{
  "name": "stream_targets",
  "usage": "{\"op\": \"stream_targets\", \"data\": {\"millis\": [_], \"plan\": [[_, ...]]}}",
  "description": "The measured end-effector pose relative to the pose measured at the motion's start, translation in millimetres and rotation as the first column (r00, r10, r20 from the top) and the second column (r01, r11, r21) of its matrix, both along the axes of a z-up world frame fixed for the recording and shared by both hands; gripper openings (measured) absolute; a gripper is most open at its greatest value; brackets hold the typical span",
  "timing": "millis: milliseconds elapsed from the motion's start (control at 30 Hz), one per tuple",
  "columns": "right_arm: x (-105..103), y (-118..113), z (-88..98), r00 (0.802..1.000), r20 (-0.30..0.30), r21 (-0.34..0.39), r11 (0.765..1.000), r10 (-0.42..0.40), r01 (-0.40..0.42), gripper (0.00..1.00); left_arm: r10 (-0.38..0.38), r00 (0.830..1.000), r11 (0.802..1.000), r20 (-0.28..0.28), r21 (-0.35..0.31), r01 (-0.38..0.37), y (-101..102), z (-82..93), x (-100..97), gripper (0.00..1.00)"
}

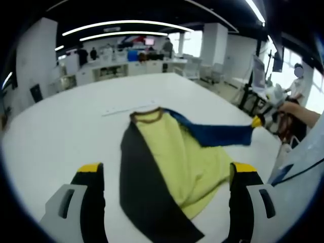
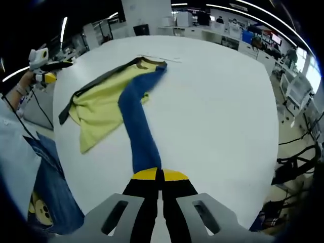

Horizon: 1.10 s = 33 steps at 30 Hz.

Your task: Fold the garment on the visible template until the final outline fits inside the template.

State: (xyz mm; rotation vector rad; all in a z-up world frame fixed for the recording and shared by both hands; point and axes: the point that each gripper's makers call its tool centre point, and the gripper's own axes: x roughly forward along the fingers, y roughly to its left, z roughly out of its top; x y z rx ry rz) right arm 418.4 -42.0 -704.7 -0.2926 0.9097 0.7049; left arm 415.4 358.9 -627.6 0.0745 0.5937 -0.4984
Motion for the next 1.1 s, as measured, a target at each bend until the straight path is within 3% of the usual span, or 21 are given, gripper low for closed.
{"op": "stream_targets", "data": {"millis": [200,333,467,1100], "plan": [[10.9,-25.2,5.2,0.999,0.001,-0.01,0.999,-0.05,0.05,0.02,-0.004,1.0,1.0,-0.006,-0.001,0.004,-1.0,-0.7,-0.5,0.99],[17.6,-44.7,4.4,0.998,0.009,-0.087,0.995,-0.055,0.056,0.02,0.004,1.0,1.0,-0.018,-0.003,-0.004,1.5,-4.2,-1.0,1.0],[26.4,-59.1,2.8,0.997,0.005,-0.114,0.991,-0.072,0.072,0.02,0.002,1.0,1.0,-0.023,-0.002,-0.002,1.2,-5.7,-1.3,1.0],[58.7,-104.8,-20.8,0.991,-0.036,-0.203,0.972,-0.131,0.121,0.02,0.035,0.999,0.999,-0.04,-0.023,-0.036,3.3,-9.4,-0.8,0.99]]}}
